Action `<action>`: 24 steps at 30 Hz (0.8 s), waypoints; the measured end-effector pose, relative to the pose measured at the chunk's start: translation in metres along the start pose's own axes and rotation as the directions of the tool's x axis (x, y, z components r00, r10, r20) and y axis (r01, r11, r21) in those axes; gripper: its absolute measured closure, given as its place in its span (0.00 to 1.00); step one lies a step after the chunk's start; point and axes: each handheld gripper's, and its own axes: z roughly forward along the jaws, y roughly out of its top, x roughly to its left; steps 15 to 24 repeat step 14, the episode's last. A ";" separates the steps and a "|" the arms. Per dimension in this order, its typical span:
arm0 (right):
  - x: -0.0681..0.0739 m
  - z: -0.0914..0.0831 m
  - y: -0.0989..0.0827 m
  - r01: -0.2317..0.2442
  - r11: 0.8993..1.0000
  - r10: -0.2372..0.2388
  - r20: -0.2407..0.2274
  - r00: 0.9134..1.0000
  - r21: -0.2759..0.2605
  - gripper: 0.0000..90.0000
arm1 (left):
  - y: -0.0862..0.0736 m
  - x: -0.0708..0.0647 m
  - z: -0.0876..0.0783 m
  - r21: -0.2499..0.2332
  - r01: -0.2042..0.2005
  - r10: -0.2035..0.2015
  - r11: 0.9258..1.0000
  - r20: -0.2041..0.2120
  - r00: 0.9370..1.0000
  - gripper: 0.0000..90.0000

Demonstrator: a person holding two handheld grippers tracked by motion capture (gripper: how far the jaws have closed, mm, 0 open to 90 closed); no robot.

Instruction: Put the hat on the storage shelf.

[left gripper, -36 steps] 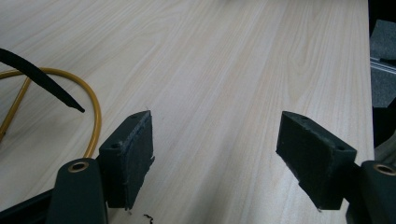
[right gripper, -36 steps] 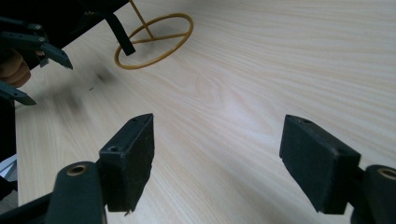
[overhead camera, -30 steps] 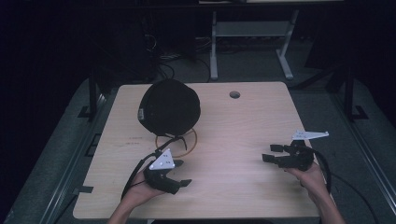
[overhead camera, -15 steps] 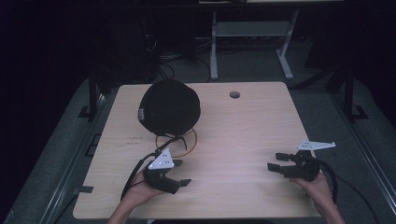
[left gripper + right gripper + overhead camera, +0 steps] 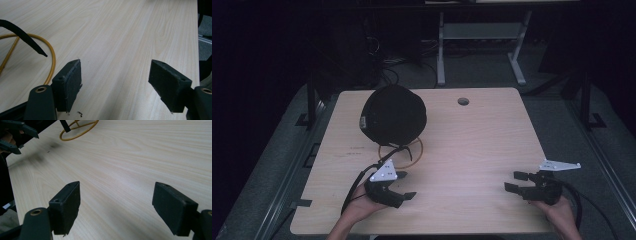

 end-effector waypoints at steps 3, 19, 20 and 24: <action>0.002 -0.003 -0.004 -0.003 1.000 0.003 0.004 1.000 -0.003 0.24 | 0.000 0.000 0.000 0.001 -0.002 0.002 1.000 -0.001 1.000 0.29; 0.008 -0.014 -0.023 -0.008 0.999 0.011 0.050 0.999 -0.046 0.20 | -0.001 0.001 0.003 0.004 0.001 -0.001 1.000 -0.002 1.000 0.29; 0.008 -0.014 -0.023 -0.008 0.999 0.011 0.050 0.999 -0.046 0.20 | -0.001 0.001 0.003 0.004 0.001 -0.001 1.000 -0.002 1.000 0.29; 0.008 -0.014 -0.023 -0.008 0.999 0.011 0.050 0.999 -0.046 0.20 | -0.001 0.001 0.003 0.004 0.001 -0.001 1.000 -0.002 1.000 0.29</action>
